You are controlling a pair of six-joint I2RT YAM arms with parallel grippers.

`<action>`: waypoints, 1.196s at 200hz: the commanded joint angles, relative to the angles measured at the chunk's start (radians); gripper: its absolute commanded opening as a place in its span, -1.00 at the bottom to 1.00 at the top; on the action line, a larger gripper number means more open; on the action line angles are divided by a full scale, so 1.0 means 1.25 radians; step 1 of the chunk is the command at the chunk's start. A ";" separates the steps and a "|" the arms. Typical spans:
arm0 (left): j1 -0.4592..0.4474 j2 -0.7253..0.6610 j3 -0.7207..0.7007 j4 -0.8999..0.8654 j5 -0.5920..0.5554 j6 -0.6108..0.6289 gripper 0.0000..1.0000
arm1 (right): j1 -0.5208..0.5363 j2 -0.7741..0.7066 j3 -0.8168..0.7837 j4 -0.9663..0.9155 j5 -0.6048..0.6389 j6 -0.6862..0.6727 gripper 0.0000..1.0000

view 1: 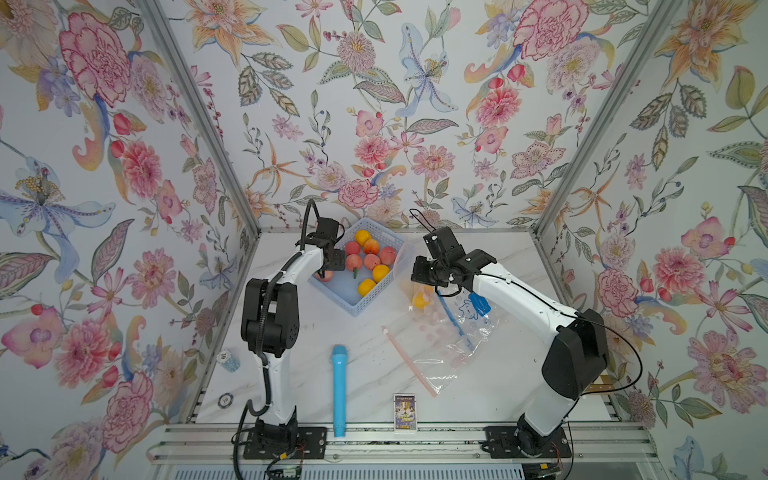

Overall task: Place the peach in a zip-top bag and seal the zipper
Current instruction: Pick up the peach from the basket.

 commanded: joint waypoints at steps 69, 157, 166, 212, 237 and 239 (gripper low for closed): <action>0.018 0.099 0.079 -0.035 0.024 0.018 0.72 | -0.004 -0.001 -0.007 0.008 0.000 0.010 -1.00; 0.018 0.136 0.089 -0.036 0.081 0.010 0.61 | -0.006 0.002 -0.008 0.008 0.002 0.011 -1.00; 0.018 0.134 0.083 -0.034 0.089 0.006 0.60 | -0.007 0.002 -0.008 0.008 0.002 0.010 -1.00; 0.017 0.092 0.024 -0.021 0.116 -0.010 0.62 | -0.011 0.002 -0.008 0.009 0.003 0.011 -1.00; 0.016 0.067 -0.002 -0.025 0.118 -0.012 0.71 | -0.010 0.002 -0.008 0.009 0.002 0.009 -1.00; 0.016 0.066 -0.004 -0.025 0.116 -0.012 0.71 | -0.011 0.002 -0.009 0.009 0.002 0.010 -1.00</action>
